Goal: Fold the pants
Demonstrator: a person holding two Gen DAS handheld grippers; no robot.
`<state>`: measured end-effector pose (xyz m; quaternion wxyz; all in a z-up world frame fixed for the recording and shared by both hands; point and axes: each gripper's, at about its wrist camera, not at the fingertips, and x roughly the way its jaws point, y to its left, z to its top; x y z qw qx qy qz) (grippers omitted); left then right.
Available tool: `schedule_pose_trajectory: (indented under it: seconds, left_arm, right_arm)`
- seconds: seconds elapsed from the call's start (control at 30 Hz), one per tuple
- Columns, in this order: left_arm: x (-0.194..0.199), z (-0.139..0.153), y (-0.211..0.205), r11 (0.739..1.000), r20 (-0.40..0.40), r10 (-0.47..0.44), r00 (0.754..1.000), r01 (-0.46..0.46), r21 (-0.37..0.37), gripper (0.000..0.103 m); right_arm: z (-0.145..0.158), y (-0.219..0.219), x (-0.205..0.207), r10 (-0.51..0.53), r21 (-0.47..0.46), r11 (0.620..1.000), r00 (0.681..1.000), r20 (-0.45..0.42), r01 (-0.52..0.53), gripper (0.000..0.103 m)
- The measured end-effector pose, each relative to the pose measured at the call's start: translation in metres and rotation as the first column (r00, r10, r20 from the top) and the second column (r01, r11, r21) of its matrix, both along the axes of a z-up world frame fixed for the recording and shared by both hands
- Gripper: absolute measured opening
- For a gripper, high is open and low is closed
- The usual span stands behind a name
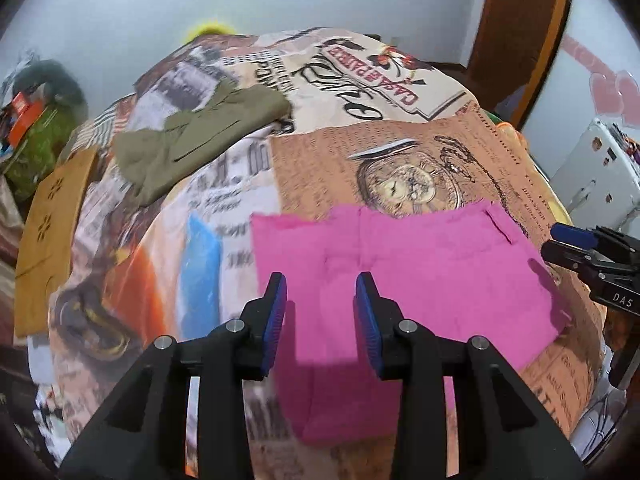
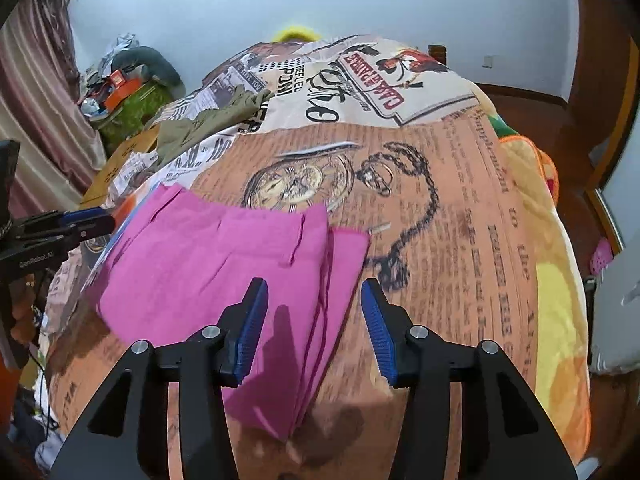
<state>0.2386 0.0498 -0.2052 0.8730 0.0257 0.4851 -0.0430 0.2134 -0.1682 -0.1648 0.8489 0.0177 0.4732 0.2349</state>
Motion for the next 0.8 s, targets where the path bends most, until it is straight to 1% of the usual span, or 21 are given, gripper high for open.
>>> schedule_pose_trajectory:
  seconds: [0.07, 0.13, 0.23, 0.3, 0.37, 0.5, 0.53, 0.63, 0.73, 0.8]
  left_arm:
    - [0.013, -0.005, -0.007, 1.000, -0.011, -0.019, 1.000, 0.019, 0.011, 0.037]
    - [0.026, -0.014, -0.012, 0.999, -0.032, -0.037, 0.999, 0.038, 0.004, 0.036]
    - [0.041, -0.026, -0.017, 0.998, -0.052, -0.063, 0.997, 0.063, -0.005, 0.037]
    - [0.047, -0.033, -0.019, 0.998, -0.061, -0.058, 0.996, 0.059, 0.005, 0.037]
    - [0.053, -0.041, -0.017, 0.998, -0.080, -0.055, 0.995, 0.054, -0.017, 0.037]
    - [0.058, -0.052, -0.014, 0.999, -0.098, -0.040, 0.994, 0.037, -0.034, 0.037]
    - [0.059, -0.054, -0.012, 0.999, -0.097, -0.031, 0.995, 0.027, -0.044, 0.036]
    - [0.061, -0.057, -0.011, 0.999, -0.097, -0.019, 0.995, 0.014, -0.053, 0.035]
    - [0.062, -0.060, -0.011, 0.999, -0.092, -0.009, 0.996, 0.005, -0.048, 0.035]
    - [0.061, -0.063, -0.011, 0.999, -0.086, -0.008, 0.996, 0.005, -0.039, 0.035]
  right_arm:
    - [0.000, 0.003, 0.008, 0.010, -0.002, 1.000, 1.000, 0.009, -0.010, 0.045]
    - [-0.003, 0.008, 0.017, 0.027, 0.001, 1.000, 1.000, 0.011, -0.027, 0.045]
    - [-0.011, 0.011, 0.029, 0.031, 0.031, 0.999, 1.000, -0.003, -0.030, 0.045]
    - [-0.018, 0.015, 0.038, 0.031, 0.041, 0.999, 0.999, -0.021, -0.030, 0.045]
    - [-0.023, 0.019, 0.043, 0.045, 0.031, 0.999, 0.999, -0.030, -0.044, 0.045]
    - [-0.032, 0.025, 0.048, 0.088, 0.008, 0.996, 0.995, -0.048, -0.088, 0.044]
    - [-0.032, 0.026, 0.049, 0.095, 0.001, 0.995, 0.994, -0.047, -0.095, 0.039]
    - [-0.031, 0.027, 0.051, 0.115, -0.010, 0.993, 0.993, -0.029, -0.116, 0.028]
    - [-0.031, 0.031, 0.048, 0.130, -0.055, 0.990, 0.992, -0.004, -0.130, 0.025]
    - [-0.033, 0.033, 0.047, 0.135, -0.075, 0.988, 0.991, -0.003, -0.135, 0.025]
